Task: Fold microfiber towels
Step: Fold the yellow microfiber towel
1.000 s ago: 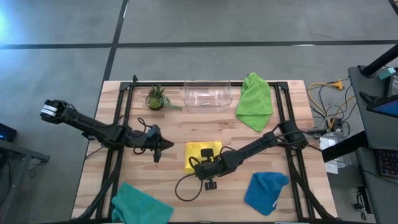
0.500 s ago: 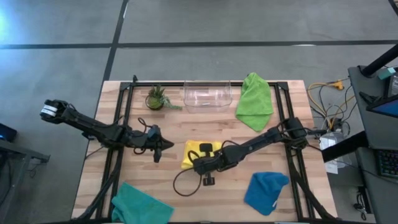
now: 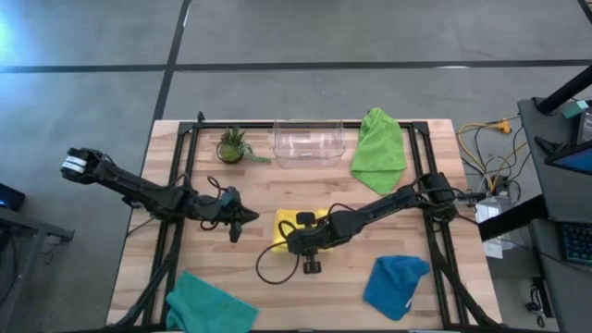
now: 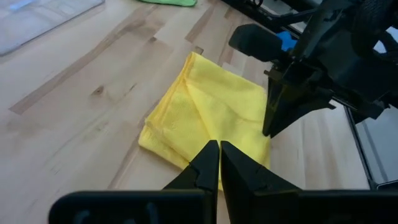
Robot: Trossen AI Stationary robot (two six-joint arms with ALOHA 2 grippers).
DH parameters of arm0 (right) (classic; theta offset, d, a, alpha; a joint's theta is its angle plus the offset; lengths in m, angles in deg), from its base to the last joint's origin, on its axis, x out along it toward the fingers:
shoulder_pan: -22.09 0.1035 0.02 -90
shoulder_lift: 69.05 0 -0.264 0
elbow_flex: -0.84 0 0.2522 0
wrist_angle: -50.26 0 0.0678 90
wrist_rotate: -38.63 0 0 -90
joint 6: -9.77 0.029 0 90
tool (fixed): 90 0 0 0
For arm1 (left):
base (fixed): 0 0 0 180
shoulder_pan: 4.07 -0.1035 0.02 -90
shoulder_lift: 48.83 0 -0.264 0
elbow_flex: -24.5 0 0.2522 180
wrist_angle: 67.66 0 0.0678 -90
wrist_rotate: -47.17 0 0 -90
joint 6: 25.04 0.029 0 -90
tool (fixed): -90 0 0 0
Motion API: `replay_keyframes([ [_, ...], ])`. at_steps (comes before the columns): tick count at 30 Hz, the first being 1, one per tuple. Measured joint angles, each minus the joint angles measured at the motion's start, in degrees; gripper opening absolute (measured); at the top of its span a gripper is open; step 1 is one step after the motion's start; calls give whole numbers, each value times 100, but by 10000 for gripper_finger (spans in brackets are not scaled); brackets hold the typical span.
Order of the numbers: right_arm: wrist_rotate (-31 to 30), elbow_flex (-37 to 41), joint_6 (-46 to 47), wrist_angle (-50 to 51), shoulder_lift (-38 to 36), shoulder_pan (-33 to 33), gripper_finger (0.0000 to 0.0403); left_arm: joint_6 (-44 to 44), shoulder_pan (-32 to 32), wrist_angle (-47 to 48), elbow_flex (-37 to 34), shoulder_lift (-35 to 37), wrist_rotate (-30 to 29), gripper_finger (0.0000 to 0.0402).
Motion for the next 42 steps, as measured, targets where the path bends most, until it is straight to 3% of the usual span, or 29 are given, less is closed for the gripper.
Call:
replay_keyframes([
  [12,12,50,129,-2,0,-28,62,-9,0,-459,-7,-269,4,0],
  [22,32,62,148,51,2,-26,12,-9,1,-697,7,-466,33,0],
  [42,-215,-260,-318,169,4,-495,9,9,2,-767,7,-156,-64,0],
])
